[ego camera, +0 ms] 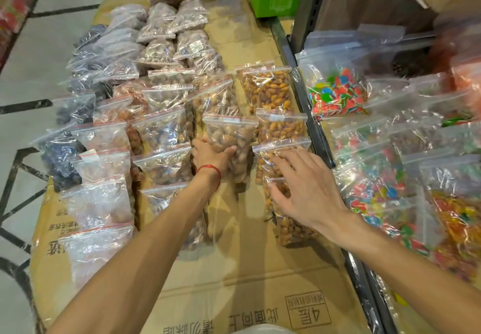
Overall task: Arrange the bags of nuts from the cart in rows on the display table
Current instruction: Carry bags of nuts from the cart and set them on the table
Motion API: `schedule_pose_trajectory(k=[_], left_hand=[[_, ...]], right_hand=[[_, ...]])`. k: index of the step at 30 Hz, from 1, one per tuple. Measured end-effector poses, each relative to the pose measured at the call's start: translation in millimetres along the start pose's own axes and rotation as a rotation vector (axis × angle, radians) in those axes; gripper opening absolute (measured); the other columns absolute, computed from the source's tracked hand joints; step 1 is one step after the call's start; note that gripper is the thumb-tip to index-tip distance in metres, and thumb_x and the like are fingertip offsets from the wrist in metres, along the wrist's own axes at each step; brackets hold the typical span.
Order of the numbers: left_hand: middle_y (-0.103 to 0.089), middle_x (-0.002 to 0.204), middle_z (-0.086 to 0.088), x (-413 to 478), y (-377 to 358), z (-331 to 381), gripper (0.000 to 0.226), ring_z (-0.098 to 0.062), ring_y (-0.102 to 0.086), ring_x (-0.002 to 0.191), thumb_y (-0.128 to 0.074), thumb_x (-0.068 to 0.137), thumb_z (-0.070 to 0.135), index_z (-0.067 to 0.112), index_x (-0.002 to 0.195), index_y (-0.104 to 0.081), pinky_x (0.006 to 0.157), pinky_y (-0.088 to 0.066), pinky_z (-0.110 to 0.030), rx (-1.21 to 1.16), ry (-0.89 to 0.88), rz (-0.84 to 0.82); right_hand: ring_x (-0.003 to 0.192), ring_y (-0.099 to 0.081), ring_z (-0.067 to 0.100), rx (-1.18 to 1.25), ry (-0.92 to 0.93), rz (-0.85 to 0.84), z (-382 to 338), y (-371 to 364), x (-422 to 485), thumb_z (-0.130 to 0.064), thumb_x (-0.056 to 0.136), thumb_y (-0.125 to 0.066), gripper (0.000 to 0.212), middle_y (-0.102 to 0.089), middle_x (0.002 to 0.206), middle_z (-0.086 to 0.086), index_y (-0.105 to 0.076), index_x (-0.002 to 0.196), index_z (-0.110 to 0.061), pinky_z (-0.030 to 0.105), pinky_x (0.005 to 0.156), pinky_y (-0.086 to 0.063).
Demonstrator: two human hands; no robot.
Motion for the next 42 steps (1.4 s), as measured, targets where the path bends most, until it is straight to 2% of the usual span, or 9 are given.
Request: schedule_pose_trajectory(k=[3, 6, 12, 15, 18, 23, 31, 37, 42], left_hand=[[-0.047, 0.145, -0.021, -1, 3, -2, 0.078, -0.038, -0.048, 0.134, -0.087, 0.082, 0.03, 0.006, 0.138, -0.037, 0.114, -0.041, -0.048, 0.061, 0.0, -0.012], [-0.039, 0.152, -0.022, -9, 7, 7, 0.083, -0.039, -0.041, 0.141, -0.082, 0.086, 0.02, 0.002, 0.149, -0.03, 0.119, -0.036, -0.046, 0.121, -0.057, -0.013], [-0.031, 0.162, -0.015, -75, 20, 28, 0.089, -0.032, -0.029, 0.148, -0.075, 0.091, 0.021, 0.007, 0.16, -0.02, 0.125, -0.023, -0.044, 0.291, -0.426, -0.037], [-0.042, 0.154, -0.011, -112, 32, 27, 0.079, -0.031, -0.038, 0.136, -0.07, 0.092, 0.028, 0.016, 0.158, -0.029, 0.115, -0.035, -0.042, 0.493, -0.673, -0.029], [-0.048, 0.152, -0.009, -138, 38, 17, 0.066, -0.034, -0.042, 0.135, -0.054, 0.094, 0.046, 0.018, 0.152, -0.043, 0.11, -0.044, -0.051, 0.827, -0.858, 0.005], [-0.05, 0.153, -0.009, -176, 38, -4, 0.065, -0.035, -0.042, 0.143, -0.041, 0.098, 0.061, 0.02, 0.149, -0.049, 0.107, -0.045, -0.051, 1.092, -0.878, 0.069], [-0.053, 0.15, -0.01, -231, 14, -24, 0.063, -0.034, -0.045, 0.142, -0.046, 0.098, 0.062, 0.019, 0.143, -0.054, 0.11, -0.037, -0.05, 1.118, -0.986, 0.024], [-0.051, 0.152, -0.011, -257, -7, -33, 0.067, -0.034, -0.043, 0.143, -0.037, 0.099, 0.063, 0.019, 0.146, -0.053, 0.11, -0.037, -0.051, 1.177, -1.131, -0.145], [-0.053, 0.15, -0.011, -280, -22, -38, 0.064, -0.035, -0.045, 0.142, -0.04, 0.098, 0.062, 0.019, 0.144, -0.055, 0.11, -0.039, -0.051, 1.143, -1.3, -0.277]], right_hand=[[0.123, -0.061, 0.028, -0.007, -0.005, 0.0, -2, -1, -3, -0.042, 0.093, -0.063, 0.053, -0.068, 0.129, 0.008, -0.066, 0.135, -0.01, 0.044, 0.109, -0.047], [0.124, -0.06, 0.028, -0.016, -0.014, -0.001, -4, 3, -6, -0.043, 0.095, -0.061, 0.055, -0.067, 0.131, 0.008, -0.064, 0.138, -0.01, 0.044, 0.11, -0.046], [0.126, -0.059, 0.027, -0.042, -0.028, 0.003, -9, 14, -17, -0.046, 0.095, -0.058, 0.054, -0.067, 0.131, 0.006, -0.064, 0.136, -0.012, 0.042, 0.113, -0.041], [0.125, -0.058, 0.026, -0.054, -0.033, -0.01, -7, 20, -25, -0.047, 0.096, -0.056, 0.051, -0.066, 0.132, 0.006, -0.066, 0.133, -0.014, 0.041, 0.114, -0.037], [0.128, -0.056, 0.027, -0.059, -0.039, -0.036, -3, 24, -34, -0.049, 0.096, -0.055, 0.054, -0.064, 0.137, 0.008, -0.065, 0.135, -0.014, 0.045, 0.115, -0.04], [0.132, -0.054, 0.027, -0.069, -0.029, -0.058, 3, 32, -58, -0.052, 0.098, -0.052, 0.058, -0.063, 0.139, 0.009, -0.062, 0.14, -0.013, 0.046, 0.119, -0.037], [0.13, -0.055, 0.03, -0.113, -0.069, -0.066, 7, 43, -126, -0.056, 0.096, -0.048, 0.058, -0.065, 0.135, 0.009, -0.065, 0.133, -0.013, 0.048, 0.116, -0.036], [0.127, -0.058, 0.032, -0.17, -0.245, -0.009, 4, 53, -193, -0.054, 0.096, -0.049, 0.055, -0.066, 0.13, 0.009, -0.067, 0.127, -0.013, 0.051, 0.115, -0.039], [0.126, -0.06, 0.039, -0.188, -0.469, -0.016, -8, 58, -254, -0.053, 0.095, -0.048, 0.058, -0.068, 0.131, 0.014, -0.069, 0.127, -0.009, 0.056, 0.112, -0.044]])
Point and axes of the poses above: each hand's wrist, its own x-axis towards the middle knuckle, its own y-axis out of the back of the hand, z = x × y, the point moved 5 cm from there along x, towards the middle knuckle
